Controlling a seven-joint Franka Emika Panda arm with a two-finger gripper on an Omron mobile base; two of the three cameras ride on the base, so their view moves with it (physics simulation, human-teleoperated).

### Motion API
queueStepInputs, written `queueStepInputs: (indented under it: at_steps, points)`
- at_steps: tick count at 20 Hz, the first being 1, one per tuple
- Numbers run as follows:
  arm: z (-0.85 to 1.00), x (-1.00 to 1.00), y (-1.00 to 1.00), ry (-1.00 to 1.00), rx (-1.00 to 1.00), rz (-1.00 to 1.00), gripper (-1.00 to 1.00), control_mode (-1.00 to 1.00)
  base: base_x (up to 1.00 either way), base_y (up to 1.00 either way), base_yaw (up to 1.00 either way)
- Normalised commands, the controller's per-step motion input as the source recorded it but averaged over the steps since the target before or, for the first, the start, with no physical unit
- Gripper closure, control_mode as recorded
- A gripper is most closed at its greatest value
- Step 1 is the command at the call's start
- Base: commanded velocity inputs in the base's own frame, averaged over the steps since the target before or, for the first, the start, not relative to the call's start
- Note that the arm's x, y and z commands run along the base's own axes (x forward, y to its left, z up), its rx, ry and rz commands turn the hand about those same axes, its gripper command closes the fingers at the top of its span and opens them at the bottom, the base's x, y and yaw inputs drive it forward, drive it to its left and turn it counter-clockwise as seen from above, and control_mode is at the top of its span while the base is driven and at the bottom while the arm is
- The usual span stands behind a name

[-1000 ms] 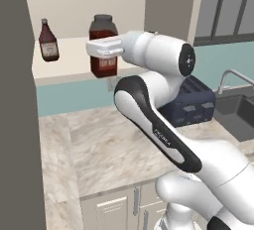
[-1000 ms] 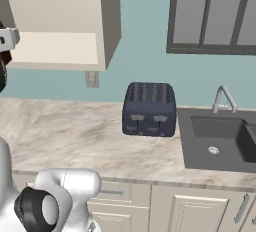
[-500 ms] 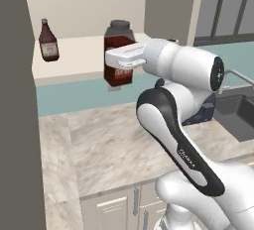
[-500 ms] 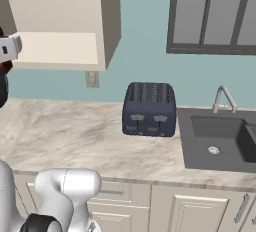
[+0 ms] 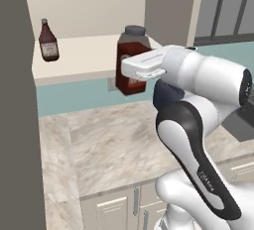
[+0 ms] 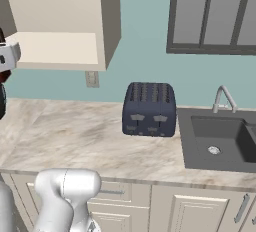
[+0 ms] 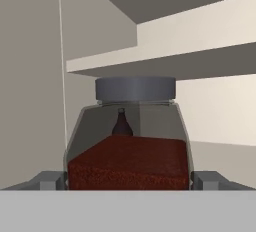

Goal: Collect the paprika, ketchup, and shaker from the cabinet and place them next to the stove.

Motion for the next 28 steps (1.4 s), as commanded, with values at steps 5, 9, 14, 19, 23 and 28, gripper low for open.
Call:
queueStepInputs:
  at_steps: [5, 9, 14, 19, 23, 28]
  points:
    - [0.0, -0.36, -0.3, 0.0, 0.0, 0.0, 1.0, -1.0, 0.0, 0.0, 0.0]
    - [0.0, -0.31, -0.32, -0.01, 0.0, 0.0, 1.0, -1.0, 0.0, 0.0, 0.0]
    - [0.0, -0.19, -0.2, 0.0, 0.0, 0.0, 1.0, -1.0, 0.0, 0.0, 0.0]
    - [-0.02, -0.01, -0.02, 0.0, 0.0, 0.0, 1.0, -1.0, 0.0, 0.0, 0.0]
    - [-0.03, -0.01, 0.0, 0.0, 0.0, 0.0, 1.0, 1.0, -0.04, -0.07, 0.0]
    - [0.0, 0.0, 0.0, 0.0, 0.0, 0.0, 1.0, 1.0, -0.27, -0.65, -0.05]
